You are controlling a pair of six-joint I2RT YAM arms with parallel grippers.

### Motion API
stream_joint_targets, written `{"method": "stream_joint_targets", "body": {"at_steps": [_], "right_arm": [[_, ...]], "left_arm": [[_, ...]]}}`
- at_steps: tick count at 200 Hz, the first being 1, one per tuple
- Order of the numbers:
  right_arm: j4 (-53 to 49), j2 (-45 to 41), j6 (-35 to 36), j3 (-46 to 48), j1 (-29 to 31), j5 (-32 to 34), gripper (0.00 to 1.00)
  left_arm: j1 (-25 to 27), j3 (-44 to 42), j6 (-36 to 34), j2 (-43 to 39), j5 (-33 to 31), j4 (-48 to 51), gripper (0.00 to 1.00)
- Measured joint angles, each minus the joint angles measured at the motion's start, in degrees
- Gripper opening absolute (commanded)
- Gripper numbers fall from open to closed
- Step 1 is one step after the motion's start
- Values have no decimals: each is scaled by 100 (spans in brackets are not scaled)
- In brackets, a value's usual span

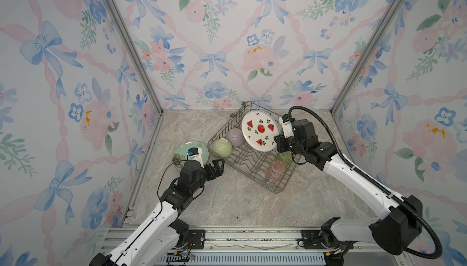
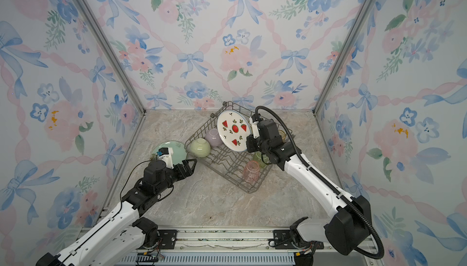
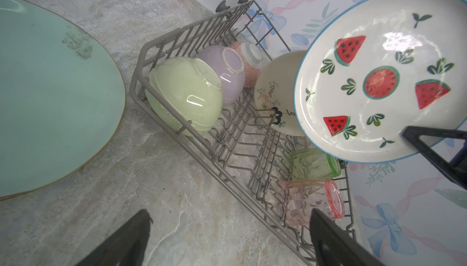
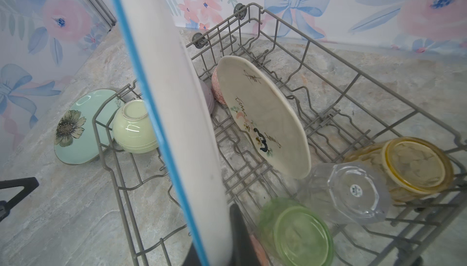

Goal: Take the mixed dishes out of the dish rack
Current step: 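Carry the watermelon plate toward the left gripper while the left gripper reaches to it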

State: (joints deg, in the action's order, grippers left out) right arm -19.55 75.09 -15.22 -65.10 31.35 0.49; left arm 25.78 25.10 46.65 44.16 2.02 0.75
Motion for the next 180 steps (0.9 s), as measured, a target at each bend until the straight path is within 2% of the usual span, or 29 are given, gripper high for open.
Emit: {"method": "stream_joint_targets", "body": {"at_steps": [59,134,152,167,180], "right_arm": [[623,-98,-999,516,341,-195,0],[1572,-245,-2118,793,706,-262,0],[1786,-238,-2304,793,785,-367,0],[1967,-190,-2459,793,820,-485,0],[2083,-138,-2581,793,848,-549,0]], "left_arm": [[48,-4,525,31,319,-1064,98],[170,-4,1071,647,680,-1965,98],[221,4,1113,776,750,-2087,94],[238,22,1193,855,791,-2208,84],[240,35,1222,898,813,-2339,83]]}}
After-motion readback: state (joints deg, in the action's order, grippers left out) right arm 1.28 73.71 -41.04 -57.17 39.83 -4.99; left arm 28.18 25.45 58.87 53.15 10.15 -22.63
